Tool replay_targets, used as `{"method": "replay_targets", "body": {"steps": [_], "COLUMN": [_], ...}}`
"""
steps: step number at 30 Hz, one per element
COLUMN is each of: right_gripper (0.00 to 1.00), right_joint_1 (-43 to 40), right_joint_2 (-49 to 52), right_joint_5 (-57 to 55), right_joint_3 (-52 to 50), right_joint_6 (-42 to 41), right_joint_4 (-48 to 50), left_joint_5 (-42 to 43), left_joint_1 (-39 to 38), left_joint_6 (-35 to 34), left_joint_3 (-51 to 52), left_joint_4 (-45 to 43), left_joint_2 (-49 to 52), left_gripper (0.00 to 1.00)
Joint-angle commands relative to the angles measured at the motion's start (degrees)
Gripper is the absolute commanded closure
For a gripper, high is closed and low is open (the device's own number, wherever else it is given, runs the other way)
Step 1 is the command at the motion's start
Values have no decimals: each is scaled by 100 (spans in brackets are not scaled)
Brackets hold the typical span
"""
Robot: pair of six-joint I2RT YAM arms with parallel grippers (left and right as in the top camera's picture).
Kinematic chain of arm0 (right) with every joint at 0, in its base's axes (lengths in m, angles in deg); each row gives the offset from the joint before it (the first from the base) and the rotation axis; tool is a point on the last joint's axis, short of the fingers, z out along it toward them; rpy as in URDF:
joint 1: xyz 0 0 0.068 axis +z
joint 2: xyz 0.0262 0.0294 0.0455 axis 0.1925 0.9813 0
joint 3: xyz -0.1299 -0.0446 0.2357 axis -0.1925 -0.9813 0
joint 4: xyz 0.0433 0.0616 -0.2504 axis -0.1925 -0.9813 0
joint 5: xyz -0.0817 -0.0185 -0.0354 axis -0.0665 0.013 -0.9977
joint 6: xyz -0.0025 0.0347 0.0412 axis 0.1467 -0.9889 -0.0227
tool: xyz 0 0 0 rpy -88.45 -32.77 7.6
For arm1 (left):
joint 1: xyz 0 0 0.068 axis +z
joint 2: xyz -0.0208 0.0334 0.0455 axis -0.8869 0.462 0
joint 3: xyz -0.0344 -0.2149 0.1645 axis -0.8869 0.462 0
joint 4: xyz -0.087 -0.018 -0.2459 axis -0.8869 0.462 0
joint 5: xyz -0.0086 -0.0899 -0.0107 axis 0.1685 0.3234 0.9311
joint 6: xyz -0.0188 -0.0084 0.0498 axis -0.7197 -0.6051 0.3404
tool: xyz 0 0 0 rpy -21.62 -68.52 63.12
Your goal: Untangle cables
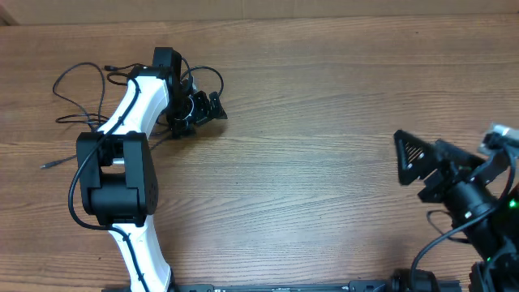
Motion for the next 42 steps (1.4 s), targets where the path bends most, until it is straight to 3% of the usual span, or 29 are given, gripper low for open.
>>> {"method": "replay_targets", "body": {"steps": [1, 19, 42], "right_gripper": [0, 0, 0], "right_joint_1": [323, 647, 992], "right_joint_2": [-66, -680, -2931], "right_joint_5": [-20, -35, -702], "right_joint_3": [0, 0, -319], "right_joint_6": [22, 22, 24], "right_joint_4": [-177, -1923, -1552], "left_joint_5": [61, 61, 61], "left_joint_1": [-2, -2, -2], "left_joint_6": [-17, -17, -17], "left_joint_3": [-52, -52, -52], "left_joint_4": [-2, -2, -2], "left_joint_2": [61, 61, 61], "left_gripper": [0, 0, 0]}}
